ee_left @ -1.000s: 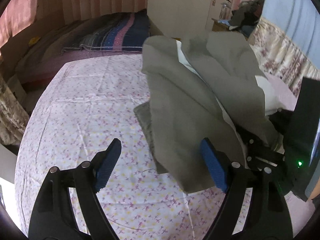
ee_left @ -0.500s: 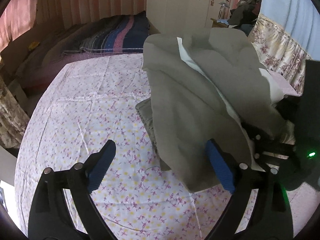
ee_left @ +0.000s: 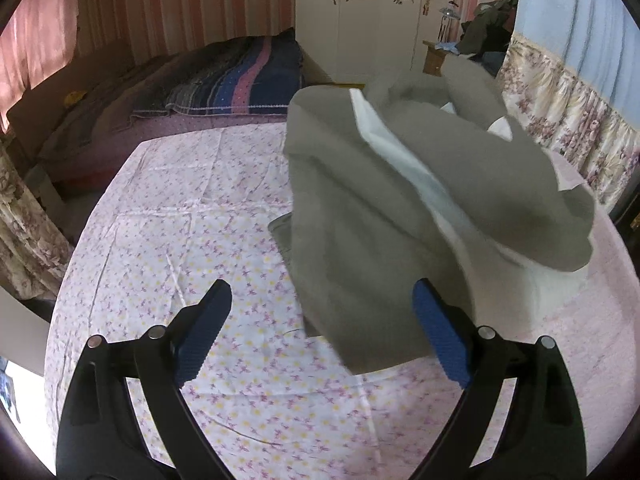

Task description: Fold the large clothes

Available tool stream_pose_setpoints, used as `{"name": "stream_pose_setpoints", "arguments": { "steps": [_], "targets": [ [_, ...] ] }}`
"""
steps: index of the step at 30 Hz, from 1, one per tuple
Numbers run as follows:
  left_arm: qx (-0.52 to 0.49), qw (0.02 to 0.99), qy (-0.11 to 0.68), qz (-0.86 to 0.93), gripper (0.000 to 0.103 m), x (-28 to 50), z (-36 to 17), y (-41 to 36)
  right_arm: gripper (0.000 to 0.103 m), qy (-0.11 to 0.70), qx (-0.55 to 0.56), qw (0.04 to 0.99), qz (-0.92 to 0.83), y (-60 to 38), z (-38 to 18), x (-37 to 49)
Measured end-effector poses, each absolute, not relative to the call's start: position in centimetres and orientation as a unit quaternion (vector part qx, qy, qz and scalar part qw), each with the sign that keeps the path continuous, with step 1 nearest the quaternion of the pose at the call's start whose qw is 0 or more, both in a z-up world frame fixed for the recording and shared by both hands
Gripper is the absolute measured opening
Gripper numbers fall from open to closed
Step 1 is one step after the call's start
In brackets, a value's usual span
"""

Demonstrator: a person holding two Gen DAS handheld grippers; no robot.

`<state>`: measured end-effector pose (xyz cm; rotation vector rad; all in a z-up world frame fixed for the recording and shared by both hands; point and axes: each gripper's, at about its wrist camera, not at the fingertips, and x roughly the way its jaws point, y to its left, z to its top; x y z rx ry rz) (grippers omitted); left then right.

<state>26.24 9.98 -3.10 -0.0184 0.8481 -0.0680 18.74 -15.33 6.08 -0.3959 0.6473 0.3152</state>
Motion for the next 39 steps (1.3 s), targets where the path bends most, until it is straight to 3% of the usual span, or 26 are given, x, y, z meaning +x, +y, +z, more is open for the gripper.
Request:
{"name": "stream_pose_setpoints", "arguments": {
  "steps": [9,10,11,14,18,27,28,30,31,32,34,39],
  "targets": [
    [-0.007,0.926,0.373,-0.067,0.097,25.6,1.5,5.9,0.078,0.381,-0.075,0.915,0.107,-22.2,1.2,25.9],
    [-0.006,0.927,0.368,-0.071,0.098,25.6,2.0,5.4,0.071,0.387,-0.075,0.913,0.105,-22.4,0.6,26.7],
    [-0.006,0.929,0.363,-0.077,0.099,25.7,2.6,4.9,0.047,0.395,-0.079,0.909,0.108,-22.4,-0.1,27.3],
    [-0.001,0.929,0.358,-0.097,0.1,26.5,3.9,2.9,0.015,0.432,-0.069,0.888,0.139,-21.9,-2.6,28.9],
    [0.017,0.92,0.373,-0.117,0.1,28.3,3.3,0.1,0.002,0.438,-0.073,0.88,0.17,-20.1,-4.6,29.4],
    [0.022,0.897,0.418,-0.144,0.097,31.0,-1.3,-3.1,0.002,0.43,-0.078,0.88,0.185,-19.7,-5.6,30.0],
    [0.03,0.895,0.421,-0.14,0.093,31.3,-2.0,-3.4,0.002,0.429,-0.077,0.88,0.186,-19.7,-5.6,30.0],
    [0.028,0.887,0.436,-0.148,0.074,31.8,-3.5,-3.5,0.003,0.429,-0.077,0.881,0.187,-19.8,-5.6,30.0],
    [0.02,0.884,0.44,-0.153,0.068,32.0,-3.9,-3.4,0.01,0.429,-0.074,0.881,0.184,-20.1,-5.4,30.2],
    [0.009,0.877,0.451,-0.163,0.054,32.4,-4.6,-3.2,0.027,0.427,-0.067,0.884,0.179,-20.7,-5.2,30.4],
    [0.006,0.878,0.451,-0.163,0.048,32.5,-4.9,-3.2,0.042,0.416,-0.032,0.894,0.164,-22.4,-4.5,30.9],
    [0.011,0.883,0.437,-0.17,0.036,31.8,-3.8,-3.3,0.042,0.427,0.077,0.886,0.163,-25.6,-4.3,32.8]
  ]
}}
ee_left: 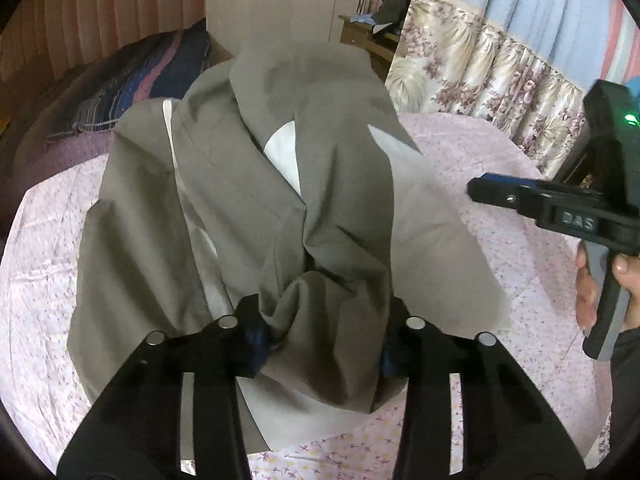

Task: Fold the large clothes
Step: 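Regrasp the folded jacket with both grippers and gather it together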

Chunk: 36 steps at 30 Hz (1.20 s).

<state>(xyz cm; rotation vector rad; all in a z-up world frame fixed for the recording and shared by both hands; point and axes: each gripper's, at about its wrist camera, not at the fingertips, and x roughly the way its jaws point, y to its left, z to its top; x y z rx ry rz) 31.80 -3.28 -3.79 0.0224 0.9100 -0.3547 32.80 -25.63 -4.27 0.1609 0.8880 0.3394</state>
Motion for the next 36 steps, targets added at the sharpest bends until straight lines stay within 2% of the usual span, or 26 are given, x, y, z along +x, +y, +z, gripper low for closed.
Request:
{"name": "stream_pose_setpoints", "arguments": {
  "steps": [3,6,7,8,12,16,21,23,29,36],
  "targets": [
    [0.009,0.888,0.425,-0.172,0.03,31.4,-2.9,-3.2,0.042,0.457,0.058,0.87,0.176,-23.6,-5.7,33.7],
    [0.016,0.896,0.412,-0.165,0.024,31.0,-1.8,-3.0,0.02,0.448,0.02,0.875,0.184,-21.3,-5.9,33.5],
    [0.016,0.897,0.41,-0.165,0.022,31.0,-1.5,-3.0,0.002,0.445,0.015,0.873,0.197,-20.7,-5.6,33.3],
    [0.018,0.9,0.402,-0.168,0.021,30.8,-0.8,-3.0,0.001,0.443,0.011,0.873,0.202,-20.3,-5.3,33.2],
    [0.025,0.921,0.357,-0.157,0.019,29.4,2.3,-2.1,0.004,0.414,-0.005,0.889,0.197,-18.8,-3.4,32.8],
    [0.02,0.933,0.339,-0.121,0.019,28.1,2.8,1.2,0.004,0.388,-0.022,0.899,0.202,-16.7,-1.2,32.3],
    [-0.061,0.919,0.381,-0.077,0.019,27.2,-0.2,8.8,0.005,0.385,-0.06,0.896,0.213,-13.5,-0.2,31.6],
    [-0.083,0.912,0.394,-0.073,0.019,26.8,-1.7,10.4,0.014,0.385,-0.086,0.893,0.214,-12.0,-0.5,31.4],
    [-0.093,0.908,0.404,-0.067,0.022,26.1,-4.8,11.6,0.014,0.394,-0.153,0.882,0.208,-9.2,-2.7,31.7],
    [-0.088,0.904,0.414,-0.061,0.028,27.0,-7.8,12.8,0.011,0.421,-0.168,0.867,0.207,-8.0,-5.2,34.1]
  ]
}}
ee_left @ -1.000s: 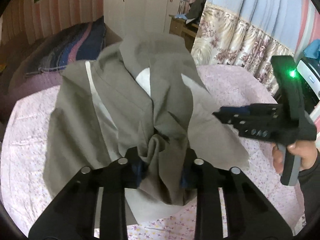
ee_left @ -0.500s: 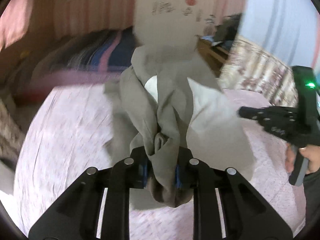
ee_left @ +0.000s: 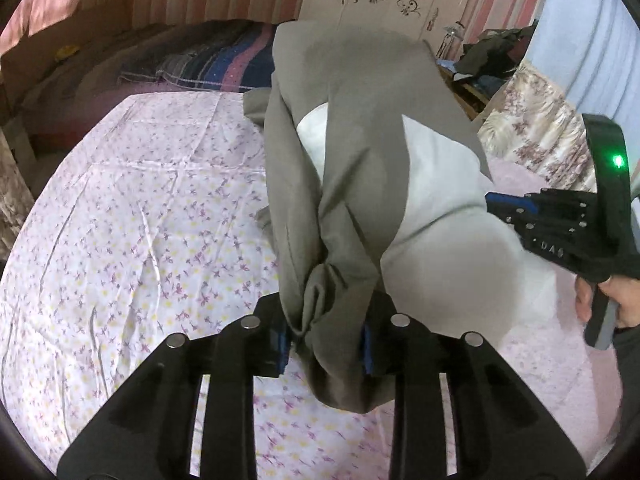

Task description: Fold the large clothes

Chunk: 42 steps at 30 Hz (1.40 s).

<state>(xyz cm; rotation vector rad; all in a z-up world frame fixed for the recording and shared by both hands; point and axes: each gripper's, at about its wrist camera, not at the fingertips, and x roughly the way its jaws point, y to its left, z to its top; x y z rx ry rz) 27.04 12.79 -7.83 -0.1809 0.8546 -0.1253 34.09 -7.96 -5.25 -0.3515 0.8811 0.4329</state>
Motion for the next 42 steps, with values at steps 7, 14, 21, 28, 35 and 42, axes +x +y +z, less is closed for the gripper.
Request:
{"name": "stream_pose_setpoints", "arguments": {
  "steps": [7,14,21,28,35,42],
  "targets": [
    [-0.042,0.912,0.406,-0.044,0.039,27.0,-5.9,11.7,0.021,0.404,-0.111,0.88,0.225,-10.2,-2.2,31.6],
    [-0.061,0.917,0.391,-0.048,0.056,24.9,-2.6,11.8,0.028,0.369,-0.131,0.885,0.25,-10.2,0.4,26.3],
    [-0.031,0.909,0.412,-0.043,0.06,24.2,-4.2,11.0,0.027,0.386,-0.193,0.867,0.25,-8.1,-2.1,24.9],
    [-0.022,0.901,0.43,-0.059,0.062,25.4,-7.5,10.9,0.027,0.388,-0.235,0.854,0.254,-7.3,-4.6,24.8],
    [-0.009,0.902,0.427,-0.065,0.07,25.6,-7.9,11.1,0.027,0.38,-0.226,0.859,0.259,-7.9,-6.4,25.3],
    [0.002,0.912,0.407,-0.041,0.085,25.1,-5.7,11.3,0.06,0.392,-0.159,0.874,0.239,-9.9,-3.5,26.3]
  ]
}}
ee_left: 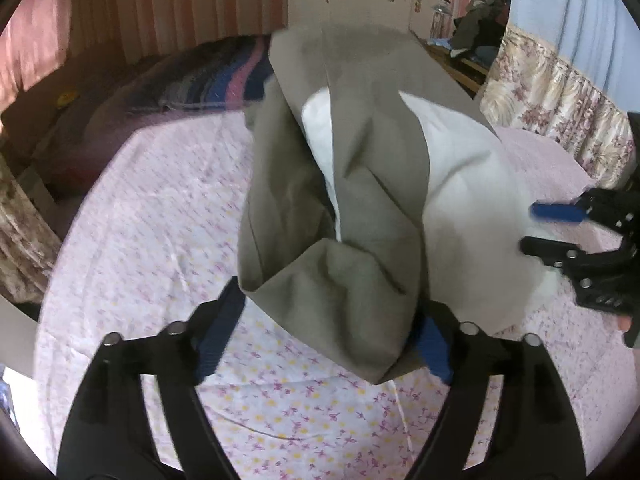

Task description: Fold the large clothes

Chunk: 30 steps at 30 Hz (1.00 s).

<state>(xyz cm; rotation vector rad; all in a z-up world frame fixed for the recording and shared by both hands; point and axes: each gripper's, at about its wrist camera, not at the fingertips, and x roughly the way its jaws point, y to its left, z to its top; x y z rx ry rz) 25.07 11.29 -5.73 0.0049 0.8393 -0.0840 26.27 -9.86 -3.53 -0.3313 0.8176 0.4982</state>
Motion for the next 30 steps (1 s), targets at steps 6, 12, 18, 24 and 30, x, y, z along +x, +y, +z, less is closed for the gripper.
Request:
{"name": "stream_pose_setpoints", "arguments": {
  "steps": [6,12,18,24,30],
  "targets": [
    [-0.033,0.917,0.395,-0.051,0.096,26.3,-2.6,12.8,0.064,0.346,-0.094,0.908,0.215,-12.9,1.4,28.5],
    [-0.003,0.926,0.371,-0.063,0.097,30.4,1.0,12.5,0.064,0.32,-0.123,0.923,0.177,-13.6,2.3,33.3],
    [0.028,0.92,0.384,-0.079,0.096,36.8,2.4,12.1,0.064,0.35,-0.104,0.916,0.167,-13.8,1.2,38.7],
    [0.024,0.892,0.439,-0.108,0.048,43.6,0.7,12.5,0.062,0.359,-0.08,0.914,0.172,-14.1,-0.8,41.4],
    [0.048,0.881,0.459,-0.103,0.022,46.0,-1.8,13.3,0.025,0.372,-0.102,0.898,0.213,-11.0,-1.5,43.4]
  ]
}}
